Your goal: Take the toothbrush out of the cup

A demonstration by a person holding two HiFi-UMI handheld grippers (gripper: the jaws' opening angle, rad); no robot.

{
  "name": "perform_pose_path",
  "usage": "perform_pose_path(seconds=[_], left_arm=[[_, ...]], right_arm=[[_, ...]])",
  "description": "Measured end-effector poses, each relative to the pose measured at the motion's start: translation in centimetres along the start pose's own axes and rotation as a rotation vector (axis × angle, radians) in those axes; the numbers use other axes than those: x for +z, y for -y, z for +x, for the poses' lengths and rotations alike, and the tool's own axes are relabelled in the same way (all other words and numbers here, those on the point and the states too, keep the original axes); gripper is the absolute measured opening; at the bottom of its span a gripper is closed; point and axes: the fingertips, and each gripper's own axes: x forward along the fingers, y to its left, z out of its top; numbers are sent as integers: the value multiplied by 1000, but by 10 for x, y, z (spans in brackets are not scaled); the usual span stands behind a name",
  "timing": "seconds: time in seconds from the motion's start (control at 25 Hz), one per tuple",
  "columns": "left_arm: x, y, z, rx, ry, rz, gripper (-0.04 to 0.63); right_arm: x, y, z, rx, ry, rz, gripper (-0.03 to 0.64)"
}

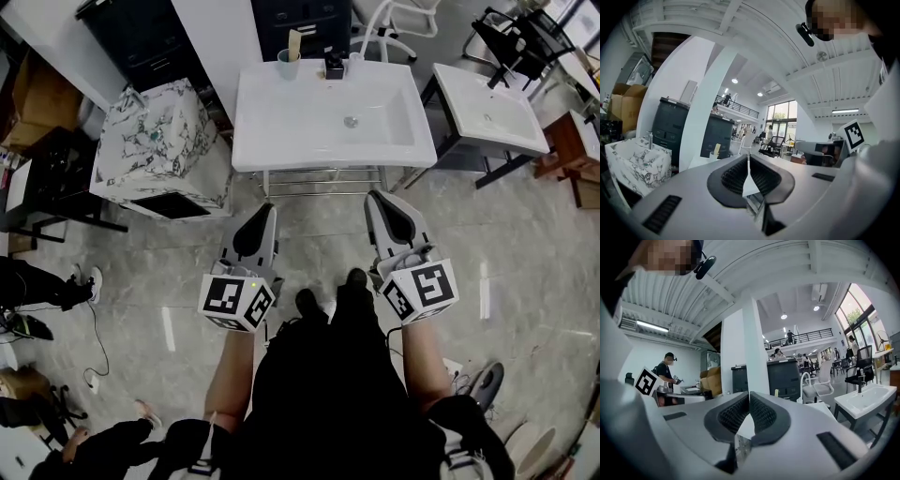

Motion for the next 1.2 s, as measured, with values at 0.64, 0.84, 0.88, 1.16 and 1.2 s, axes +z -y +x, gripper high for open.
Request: perform_pose_path(seconds=[0.64, 0.84, 0.88, 1.16, 1.2], left_arm=[[13, -20, 100, 45, -23, 18, 26], [27, -29, 147, 83, -18, 35, 26], [30, -28, 156, 87, -18, 45, 26], [37, -22, 209, 126, -8, 64, 26], [37, -22, 216, 132, -7, 65, 26]], right_arm=[[14, 73, 83, 83, 9, 37, 32], [23, 110, 123, 122, 12, 50, 32], [26, 118, 129, 129, 14, 52, 32], [33, 165, 164, 177, 23, 70, 32], [34, 170, 168, 185, 27, 71, 32]])
